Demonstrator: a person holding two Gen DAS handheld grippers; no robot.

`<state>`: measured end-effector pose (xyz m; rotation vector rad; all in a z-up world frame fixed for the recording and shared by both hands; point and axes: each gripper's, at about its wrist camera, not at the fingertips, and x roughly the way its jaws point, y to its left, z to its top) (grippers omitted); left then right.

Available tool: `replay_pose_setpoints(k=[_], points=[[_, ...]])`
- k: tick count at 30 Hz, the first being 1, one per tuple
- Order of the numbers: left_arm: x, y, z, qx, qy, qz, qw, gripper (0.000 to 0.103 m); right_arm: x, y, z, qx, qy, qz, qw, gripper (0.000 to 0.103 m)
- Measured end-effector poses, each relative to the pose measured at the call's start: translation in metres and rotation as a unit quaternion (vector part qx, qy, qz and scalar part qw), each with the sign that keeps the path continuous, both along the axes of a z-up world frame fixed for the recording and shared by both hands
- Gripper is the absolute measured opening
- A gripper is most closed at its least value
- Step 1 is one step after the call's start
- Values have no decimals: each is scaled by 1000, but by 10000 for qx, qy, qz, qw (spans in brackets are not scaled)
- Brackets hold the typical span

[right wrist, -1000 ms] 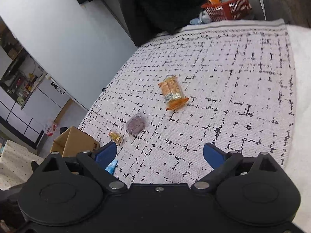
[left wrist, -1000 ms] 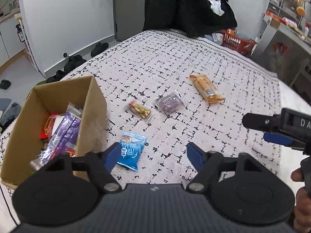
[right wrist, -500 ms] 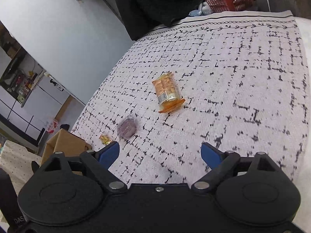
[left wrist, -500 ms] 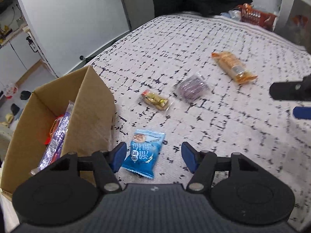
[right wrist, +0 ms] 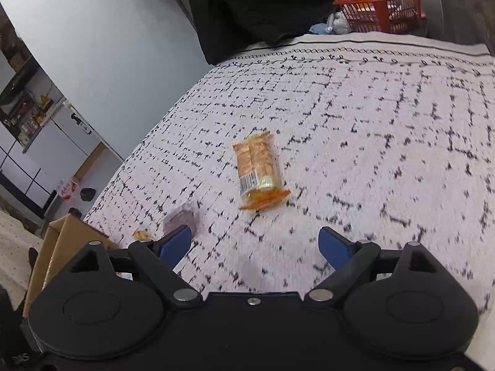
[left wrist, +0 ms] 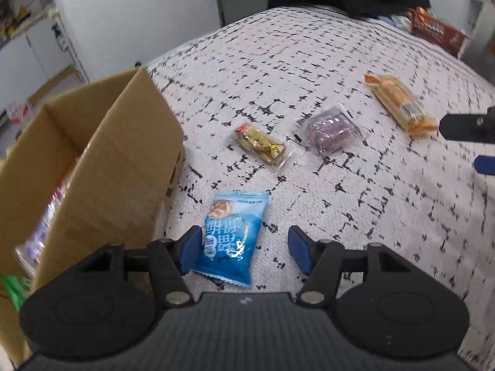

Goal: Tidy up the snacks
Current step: 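Grasp blue snack bag with left tool while right tool grasps orange cake pack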

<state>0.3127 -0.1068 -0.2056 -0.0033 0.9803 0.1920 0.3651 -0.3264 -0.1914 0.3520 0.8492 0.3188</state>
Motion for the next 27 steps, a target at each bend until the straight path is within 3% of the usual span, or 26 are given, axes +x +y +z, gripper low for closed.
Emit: replay_pose_setpoints(k=[9,10,12,13,18,19,22,23,24,27], points=[[1,16,-5,-612,-132,373,9973,61,30,20,-8,-491,-224,145,9984,83],[1,17,-5,-692,-145,413,9966,60,33,22,-8,-557,-262,159,9980,82],[2,20,-4,-748,-171,479,9959,40,39,25,-10,-662,-308,178,9972,80],[3,21,-3,-779,-181,508,9955,36,42,27,-12,-703,-317,188,9968,80],[5,27,-1,-894,-166,522,9945,32,50,36,-18,-956,-450,220,9942,76],[5,28,-1,-921,-167,532,9942,32,51,38,-19,-1013,-498,239,9933,74],[4,30,0,-973,-153,511,9938,30,51,48,-22,-1358,-589,318,9885,52],[3,31,1,-1009,-152,511,9935,30,50,51,-23,-1477,-595,334,9867,39],[2,31,3,-1048,-158,498,9931,30,50,52,-22,-1547,-592,355,9855,35],[-1,29,10,-1130,-207,377,9927,30,45,51,-17,-1503,-513,360,9867,35]])
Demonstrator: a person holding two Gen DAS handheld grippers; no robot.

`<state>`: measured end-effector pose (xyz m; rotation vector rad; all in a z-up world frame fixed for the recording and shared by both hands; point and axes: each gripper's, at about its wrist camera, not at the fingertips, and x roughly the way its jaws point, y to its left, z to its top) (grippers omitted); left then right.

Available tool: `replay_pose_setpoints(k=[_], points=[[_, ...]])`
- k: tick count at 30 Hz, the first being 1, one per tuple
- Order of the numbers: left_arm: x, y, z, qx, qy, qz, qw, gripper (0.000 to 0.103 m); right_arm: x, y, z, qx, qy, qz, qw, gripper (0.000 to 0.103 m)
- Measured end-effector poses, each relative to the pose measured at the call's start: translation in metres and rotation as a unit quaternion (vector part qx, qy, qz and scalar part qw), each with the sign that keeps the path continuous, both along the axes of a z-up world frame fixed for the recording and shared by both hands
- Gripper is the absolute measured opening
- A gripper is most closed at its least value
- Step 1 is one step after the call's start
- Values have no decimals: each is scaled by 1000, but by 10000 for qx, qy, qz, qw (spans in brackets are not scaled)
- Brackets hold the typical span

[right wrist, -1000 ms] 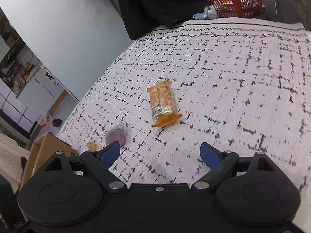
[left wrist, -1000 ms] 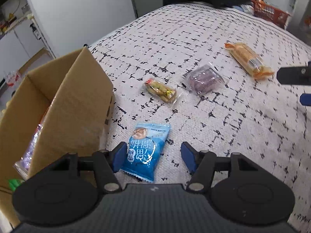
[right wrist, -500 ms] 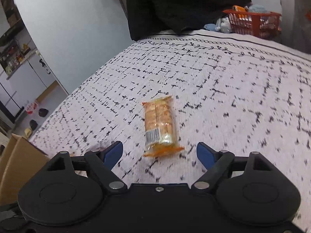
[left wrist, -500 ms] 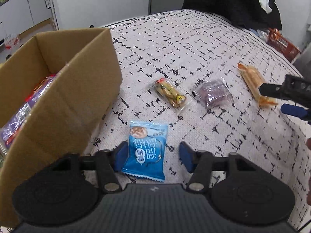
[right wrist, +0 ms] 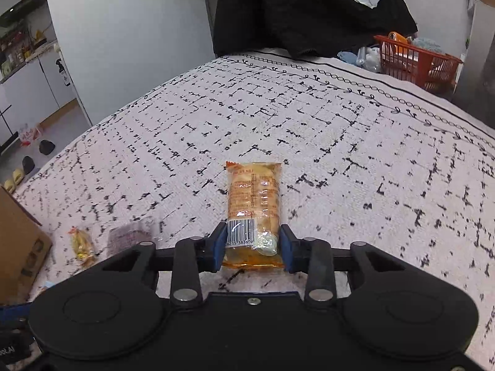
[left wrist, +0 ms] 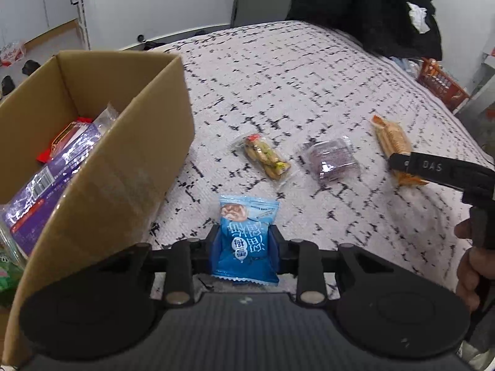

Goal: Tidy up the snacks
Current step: 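Grasp blue snack bag with left tool while right tool grasps orange cake pack, then carry blue bag and orange cake pack over the box and open both tools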

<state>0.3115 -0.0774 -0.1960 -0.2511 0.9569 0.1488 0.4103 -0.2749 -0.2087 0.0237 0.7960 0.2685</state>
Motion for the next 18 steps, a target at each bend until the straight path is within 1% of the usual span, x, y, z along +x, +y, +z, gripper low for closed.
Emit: replay_pose_setpoints(k=[6,9,13,18], points=[[-12,0,24,-180,-259,-173,9994,30,-27,0,26,167,-37,-133,9998,35],[-19,3,38,-249,-436,-204,9985,30,-43,1,37,458,50,-303,9985,35],[-31,11,55,-314,-603,-239,9974,30,-69,12,50,625,22,-379,9973,35],[-44,21,77,-400,-823,-283,9954,30,-94,28,74,717,-83,-345,9968,35]])
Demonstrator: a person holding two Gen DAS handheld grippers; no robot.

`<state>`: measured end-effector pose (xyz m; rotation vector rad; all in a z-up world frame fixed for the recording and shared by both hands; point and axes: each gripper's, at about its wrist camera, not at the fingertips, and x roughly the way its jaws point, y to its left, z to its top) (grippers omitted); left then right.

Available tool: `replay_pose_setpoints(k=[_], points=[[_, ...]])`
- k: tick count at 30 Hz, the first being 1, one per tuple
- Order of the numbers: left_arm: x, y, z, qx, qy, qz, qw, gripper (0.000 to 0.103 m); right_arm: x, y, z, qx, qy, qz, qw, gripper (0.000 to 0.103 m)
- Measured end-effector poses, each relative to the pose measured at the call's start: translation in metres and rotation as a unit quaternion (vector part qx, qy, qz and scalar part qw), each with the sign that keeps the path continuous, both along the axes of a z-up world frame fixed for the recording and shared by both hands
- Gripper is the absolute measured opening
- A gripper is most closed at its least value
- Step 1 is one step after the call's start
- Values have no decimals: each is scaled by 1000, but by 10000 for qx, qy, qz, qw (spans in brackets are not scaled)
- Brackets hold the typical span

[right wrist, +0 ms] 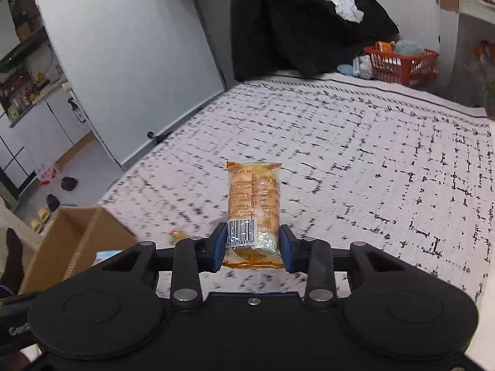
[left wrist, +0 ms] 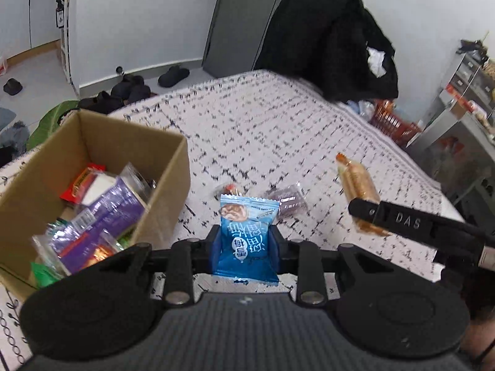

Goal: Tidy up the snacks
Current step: 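Carry blue bag and orange cake pack over the box and open both tools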

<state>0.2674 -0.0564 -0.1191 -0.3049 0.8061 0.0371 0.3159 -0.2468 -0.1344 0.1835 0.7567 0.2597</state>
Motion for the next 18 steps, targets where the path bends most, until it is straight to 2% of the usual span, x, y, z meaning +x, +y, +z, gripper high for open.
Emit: replay_pose_setpoints(k=[10,18], points=[[-23,35,32,-198,-331,116,9992,30,-33,41,39,105,-173,237,9995,35],[-34,74,34,-279,-349,307,9985,30,-49,76,52,101,-228,438,9987,35]])
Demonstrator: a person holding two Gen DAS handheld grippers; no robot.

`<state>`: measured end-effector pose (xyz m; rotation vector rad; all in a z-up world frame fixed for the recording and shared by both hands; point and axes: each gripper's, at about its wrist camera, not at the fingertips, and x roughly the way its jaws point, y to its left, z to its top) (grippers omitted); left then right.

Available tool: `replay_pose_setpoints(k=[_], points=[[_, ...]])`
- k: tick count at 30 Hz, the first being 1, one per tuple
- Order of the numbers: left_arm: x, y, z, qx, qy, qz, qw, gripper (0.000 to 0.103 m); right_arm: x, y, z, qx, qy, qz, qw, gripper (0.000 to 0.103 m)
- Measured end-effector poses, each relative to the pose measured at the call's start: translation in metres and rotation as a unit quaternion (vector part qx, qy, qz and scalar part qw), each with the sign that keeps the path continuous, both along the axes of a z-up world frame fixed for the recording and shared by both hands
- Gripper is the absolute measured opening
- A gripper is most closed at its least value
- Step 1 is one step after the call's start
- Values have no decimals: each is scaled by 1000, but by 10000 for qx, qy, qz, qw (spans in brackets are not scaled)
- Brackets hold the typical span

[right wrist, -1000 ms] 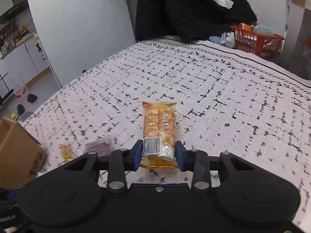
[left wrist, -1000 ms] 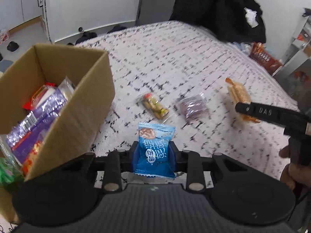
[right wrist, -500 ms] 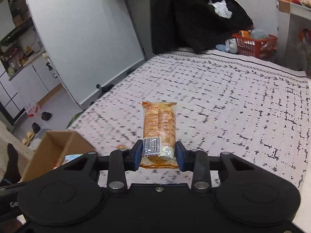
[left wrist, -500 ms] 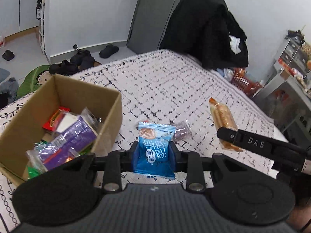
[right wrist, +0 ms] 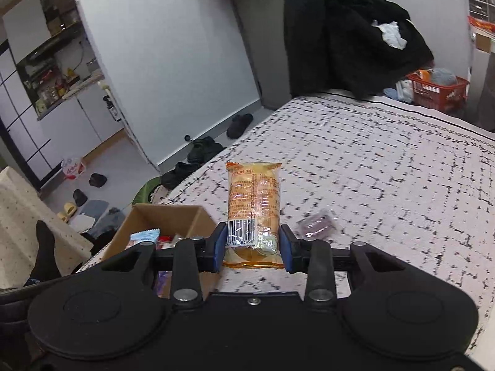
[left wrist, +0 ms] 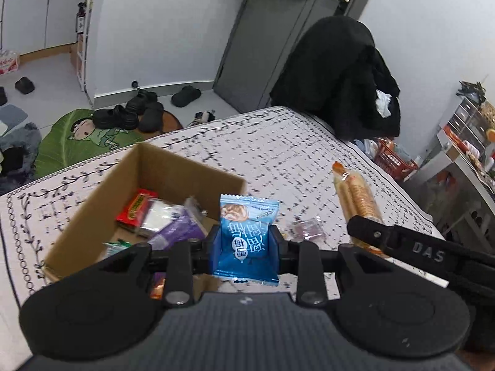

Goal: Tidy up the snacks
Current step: 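Carry blue bag and orange cake pack over the box and open both tools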

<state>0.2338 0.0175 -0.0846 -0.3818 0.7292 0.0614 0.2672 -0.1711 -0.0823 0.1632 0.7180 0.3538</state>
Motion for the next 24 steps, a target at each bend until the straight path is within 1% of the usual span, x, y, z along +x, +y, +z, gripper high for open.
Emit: replay_pose_setpoints(k=[9,16,21,24], points=[[-5,48,-4,-63,11,267,9996,30,-8,44,4,15,67,275,9996,35],[-6,74,-14,-124,113,343,9993,31,-7,79,2,-37,118,472,9988,35],[-5,90,-19,-95,220,426,9988,31,-3,101,-5,-6,255,554,9981,35],[-7,97,-19,-133,196,455,9987,34,1,112,-10,69,382,576,9976,35]])
